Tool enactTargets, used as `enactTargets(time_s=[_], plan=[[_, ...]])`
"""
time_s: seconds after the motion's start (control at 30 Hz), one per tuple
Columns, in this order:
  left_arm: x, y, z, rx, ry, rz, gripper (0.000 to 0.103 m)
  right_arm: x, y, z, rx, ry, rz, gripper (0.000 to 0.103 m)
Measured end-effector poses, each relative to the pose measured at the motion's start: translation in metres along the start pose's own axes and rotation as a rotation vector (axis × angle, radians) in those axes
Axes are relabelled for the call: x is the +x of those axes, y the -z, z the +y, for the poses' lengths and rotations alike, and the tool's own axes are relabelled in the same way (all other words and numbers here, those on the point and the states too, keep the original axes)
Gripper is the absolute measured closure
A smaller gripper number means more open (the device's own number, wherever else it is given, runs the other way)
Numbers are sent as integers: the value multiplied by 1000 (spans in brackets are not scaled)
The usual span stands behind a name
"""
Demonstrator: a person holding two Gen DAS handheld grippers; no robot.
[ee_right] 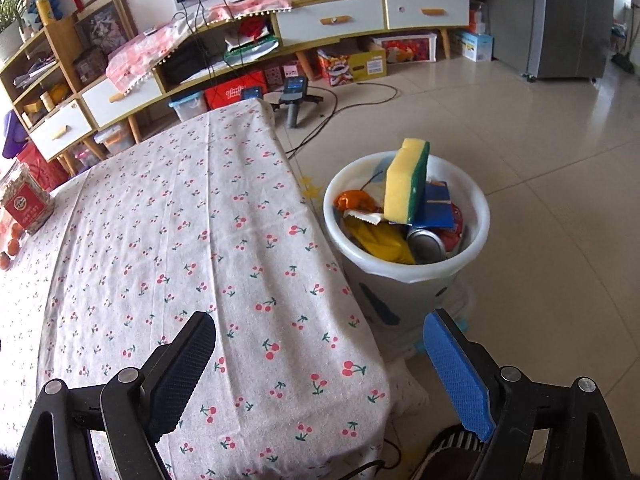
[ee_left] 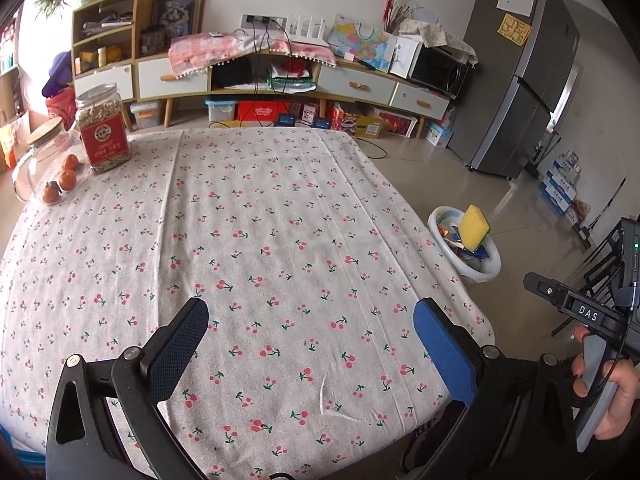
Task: Collect trash
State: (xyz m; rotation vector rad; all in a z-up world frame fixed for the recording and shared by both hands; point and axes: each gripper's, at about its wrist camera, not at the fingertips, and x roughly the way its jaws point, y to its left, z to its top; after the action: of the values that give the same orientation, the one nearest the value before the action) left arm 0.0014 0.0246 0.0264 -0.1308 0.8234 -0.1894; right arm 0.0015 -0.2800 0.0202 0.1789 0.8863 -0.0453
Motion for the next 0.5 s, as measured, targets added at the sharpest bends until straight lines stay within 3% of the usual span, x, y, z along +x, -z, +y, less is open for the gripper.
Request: enactTargets(time_s=[0.5], plan=[[7,13,-20,39,-119,-8,0,-10,11,8,-34,61,-98,12]])
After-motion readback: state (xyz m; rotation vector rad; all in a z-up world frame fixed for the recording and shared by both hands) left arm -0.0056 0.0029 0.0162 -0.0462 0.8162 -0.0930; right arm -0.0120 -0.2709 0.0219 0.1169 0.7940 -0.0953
